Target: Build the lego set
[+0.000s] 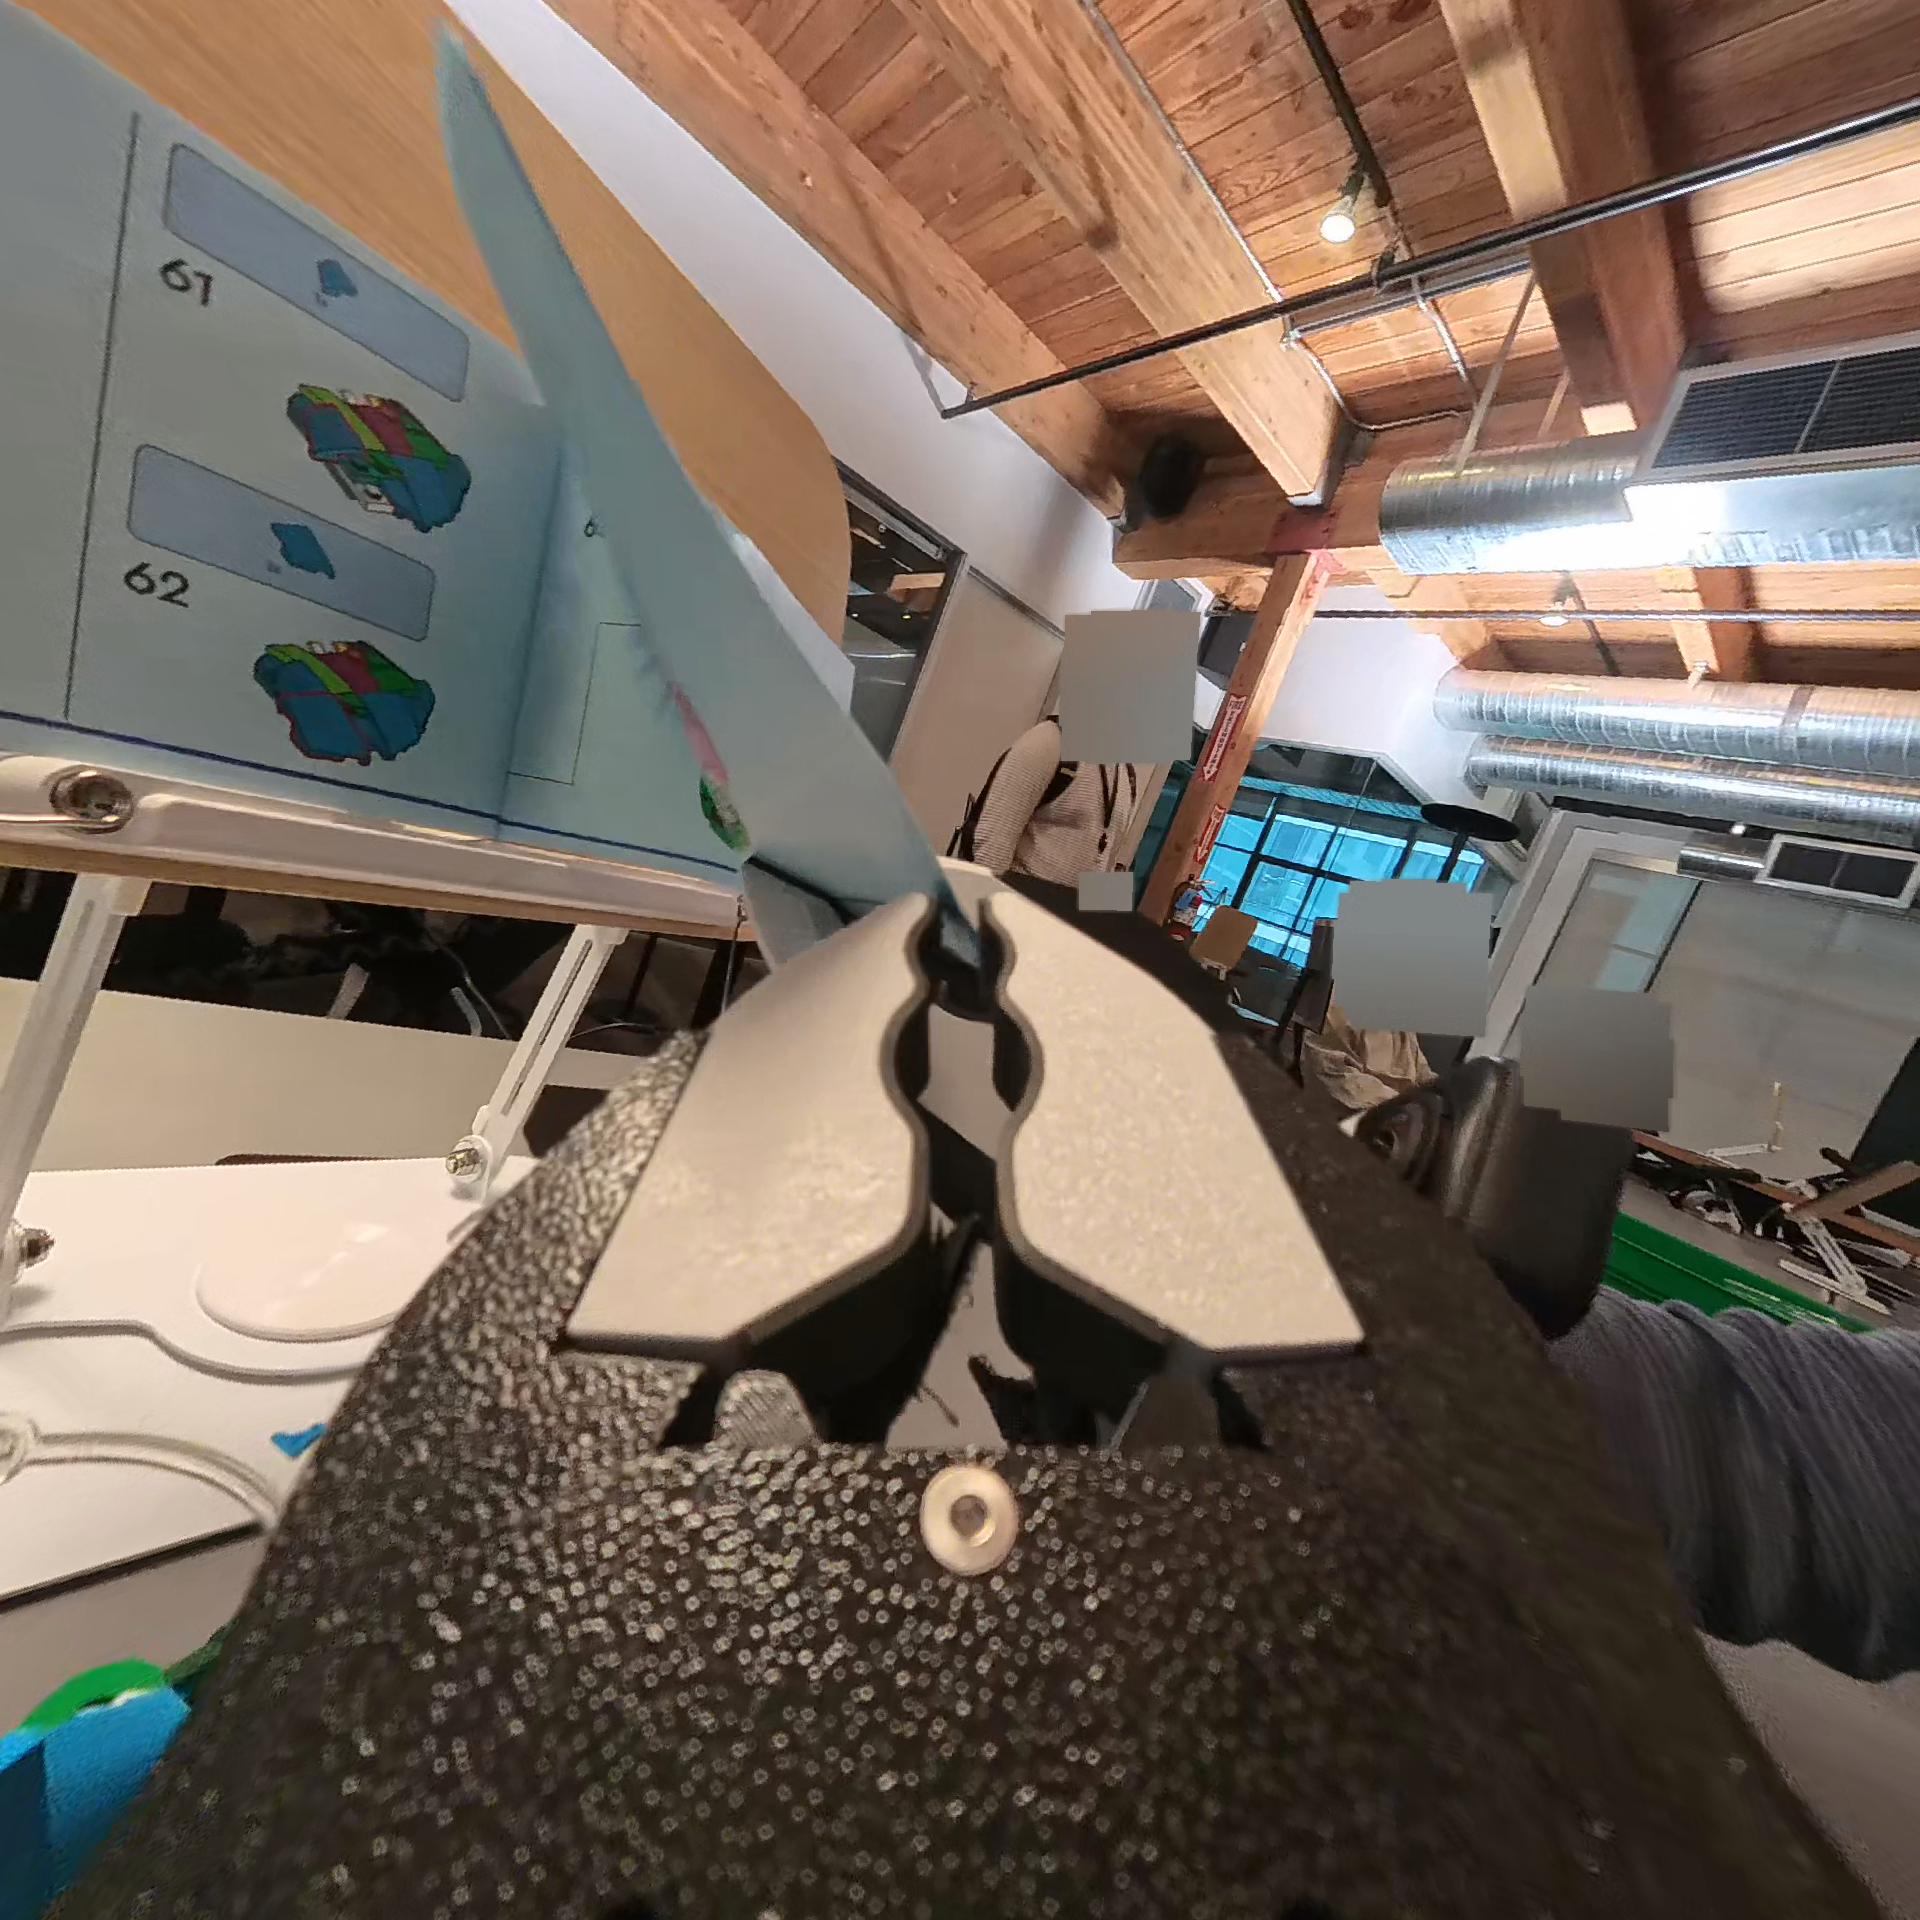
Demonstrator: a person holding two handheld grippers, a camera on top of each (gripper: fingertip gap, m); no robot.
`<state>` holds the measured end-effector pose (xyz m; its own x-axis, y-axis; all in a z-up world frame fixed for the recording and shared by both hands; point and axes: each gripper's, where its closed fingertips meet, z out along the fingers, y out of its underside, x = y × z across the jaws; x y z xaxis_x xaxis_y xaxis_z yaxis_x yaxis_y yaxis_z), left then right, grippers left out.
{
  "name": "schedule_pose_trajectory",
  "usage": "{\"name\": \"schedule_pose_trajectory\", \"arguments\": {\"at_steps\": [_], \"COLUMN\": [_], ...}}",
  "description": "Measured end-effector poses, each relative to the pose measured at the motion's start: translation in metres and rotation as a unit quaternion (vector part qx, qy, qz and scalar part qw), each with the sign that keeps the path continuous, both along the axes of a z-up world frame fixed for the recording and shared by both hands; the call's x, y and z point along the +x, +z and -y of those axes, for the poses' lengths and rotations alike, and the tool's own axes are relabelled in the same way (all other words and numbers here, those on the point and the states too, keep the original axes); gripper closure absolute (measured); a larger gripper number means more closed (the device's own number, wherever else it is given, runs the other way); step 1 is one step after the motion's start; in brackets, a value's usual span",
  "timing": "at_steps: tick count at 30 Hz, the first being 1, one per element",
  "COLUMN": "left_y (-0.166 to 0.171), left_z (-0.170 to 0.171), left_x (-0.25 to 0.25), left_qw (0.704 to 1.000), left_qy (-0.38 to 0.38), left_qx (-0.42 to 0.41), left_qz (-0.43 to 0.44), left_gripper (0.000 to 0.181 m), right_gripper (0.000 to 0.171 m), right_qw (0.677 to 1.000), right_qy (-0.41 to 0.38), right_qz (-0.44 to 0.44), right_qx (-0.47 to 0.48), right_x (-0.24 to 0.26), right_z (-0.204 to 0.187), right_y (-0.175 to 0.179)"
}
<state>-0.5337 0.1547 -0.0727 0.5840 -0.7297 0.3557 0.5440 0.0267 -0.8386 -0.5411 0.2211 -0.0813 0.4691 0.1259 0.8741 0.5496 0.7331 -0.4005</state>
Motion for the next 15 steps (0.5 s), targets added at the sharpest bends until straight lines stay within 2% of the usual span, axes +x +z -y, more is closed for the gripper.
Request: {"name": "schedule_pose_trajectory", "arguments": {"at_steps": [1, 15], "left_y": [0.001, 0.013], "left_z": [0.001, 0.01], "left_x": [0.001, 0.015], "left_qw": [1.0, 0.99], "left_qy": [-0.007, -0.112], "left_qx": [0.005, 0.076], "left_qz": [0.001, -0.03], "left_gripper": [0.18, 0.181], "right_gripper": [0.171, 0.171], "right_qw": [1.0, 0.995], "right_qy": [0.002, 0.071], "right_qz": [-0.002, 0.011], "right_qx": [-0.003, -0.068], "right_x": [0.0, -0.001], "right_z": [0.0, 0.009], "right_y": [0.0, 0.0]}}
